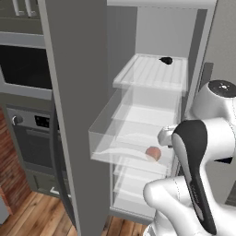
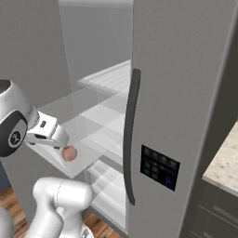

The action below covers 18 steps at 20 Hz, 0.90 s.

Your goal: Place the onion and cucumber inside the fridge drawer. Close the drawer after placing the vegetables.

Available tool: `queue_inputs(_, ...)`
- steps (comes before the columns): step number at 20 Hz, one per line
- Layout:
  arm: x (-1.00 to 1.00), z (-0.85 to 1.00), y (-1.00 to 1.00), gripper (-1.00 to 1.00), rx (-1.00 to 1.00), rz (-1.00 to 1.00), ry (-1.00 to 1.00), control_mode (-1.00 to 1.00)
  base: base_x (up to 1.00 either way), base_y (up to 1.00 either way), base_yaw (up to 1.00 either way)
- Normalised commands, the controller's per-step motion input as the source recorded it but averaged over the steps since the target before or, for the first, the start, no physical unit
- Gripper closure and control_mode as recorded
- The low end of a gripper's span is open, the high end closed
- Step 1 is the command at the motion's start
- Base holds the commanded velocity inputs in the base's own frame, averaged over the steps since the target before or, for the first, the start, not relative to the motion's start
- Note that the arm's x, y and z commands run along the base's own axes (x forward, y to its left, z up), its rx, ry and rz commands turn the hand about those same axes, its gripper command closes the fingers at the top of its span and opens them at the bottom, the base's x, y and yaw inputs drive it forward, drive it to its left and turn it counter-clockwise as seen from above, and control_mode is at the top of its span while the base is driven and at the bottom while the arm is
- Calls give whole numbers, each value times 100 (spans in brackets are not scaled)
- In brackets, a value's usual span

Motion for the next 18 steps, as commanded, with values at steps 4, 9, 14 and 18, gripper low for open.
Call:
queue_inputs(4,-1,-1,13,-100,-1,2,0,-100,0,0,0)
queue_inputs(9,-11,-1,-18,-100,2,1,-3,100,-28,-40,-4)
queue_inputs(14,0,0,0,-100,0,0,0,100,-61,-100,-24)
queue_inputs(18,0,0,0,-100,0,0,0,100,-21,-100,-26)
